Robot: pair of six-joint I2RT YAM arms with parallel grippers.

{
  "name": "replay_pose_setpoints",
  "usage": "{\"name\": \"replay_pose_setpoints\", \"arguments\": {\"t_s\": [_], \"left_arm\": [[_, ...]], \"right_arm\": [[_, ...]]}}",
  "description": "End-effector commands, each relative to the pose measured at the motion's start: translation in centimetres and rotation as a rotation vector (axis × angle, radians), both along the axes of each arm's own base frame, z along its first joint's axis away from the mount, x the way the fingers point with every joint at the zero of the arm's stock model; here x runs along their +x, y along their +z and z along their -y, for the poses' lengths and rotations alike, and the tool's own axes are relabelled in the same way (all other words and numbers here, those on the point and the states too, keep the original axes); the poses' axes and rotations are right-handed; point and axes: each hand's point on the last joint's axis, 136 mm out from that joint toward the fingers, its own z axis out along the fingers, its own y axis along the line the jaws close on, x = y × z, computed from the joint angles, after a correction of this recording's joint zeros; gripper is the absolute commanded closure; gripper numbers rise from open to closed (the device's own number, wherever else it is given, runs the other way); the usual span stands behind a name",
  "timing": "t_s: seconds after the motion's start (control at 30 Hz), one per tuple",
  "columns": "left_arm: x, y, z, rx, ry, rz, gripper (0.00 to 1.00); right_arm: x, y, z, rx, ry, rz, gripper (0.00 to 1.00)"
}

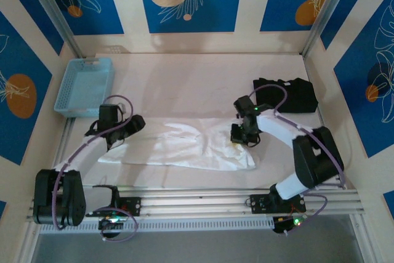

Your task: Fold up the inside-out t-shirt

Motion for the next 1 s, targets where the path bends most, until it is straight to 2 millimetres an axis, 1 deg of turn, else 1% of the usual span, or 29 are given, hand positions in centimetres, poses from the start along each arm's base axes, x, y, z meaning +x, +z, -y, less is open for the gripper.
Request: {"name": "replay_pose_setpoints", "arguments": {"t_s": [0.0,0.1,0.17,0.23,0.3,0.43,0.57,0.67,0.73,0.83,0.97], "left_arm": [[-0.4,-0.7,-1.4,0.08,0.034,-0.024,0.34],[0.2,-1.5,-2.2,0.119,0.053,-0.058,0.34],[0.5,-2.1,-1.8,0.108,0.036,-0.081,0.34],[0.6,-2.9,-0.6,0.057,-0.007,-0.101,0.35],[0.3,-3.9,0.5,0.029,-0.051,-0.128,0.36],[-1.2,-5.9,2.4,0.009,-0.127,-0.193,0.37],[-2.6,-6.7,3.8,-0.012,-0.166,-0.214,0.38],[-3.7,-6.7,6.0,-0.039,-0.228,-0.222,0.39],[-4.6,-6.8,8.0,-0.047,-0.282,-0.231,0.39],[-5.8,-6.8,11.2,-0.084,-0.336,-0.247,0.39],[-6.7,-6.5,14.8,-0.1,-0.398,-0.237,0.39]], "right_arm": [[-1.1,3.1,3.1,-0.049,-0.051,0.018,1.0],[-0.6,3.9,5.0,-0.044,-0.11,0.047,1.0],[-0.2,4.4,5.9,-0.047,-0.133,0.06,1.0],[0.2,4.9,6.9,-0.075,-0.143,0.076,1.0],[0.6,5.4,7.8,-0.106,-0.15,0.089,1.0],[1.4,6.7,9.7,-0.182,-0.163,0.12,1.0],[1.8,8.3,12.1,-0.269,-0.173,0.134,1.0],[2.2,9.6,13.9,-0.338,-0.172,0.153,1.0],[2.4,10.5,15.1,-0.38,-0.179,0.149,1.0],[2.9,11.8,16.1,-0.435,-0.179,0.166,1.0],[3.2,13.9,17.4,-0.523,-0.174,0.176,1.0]]}}
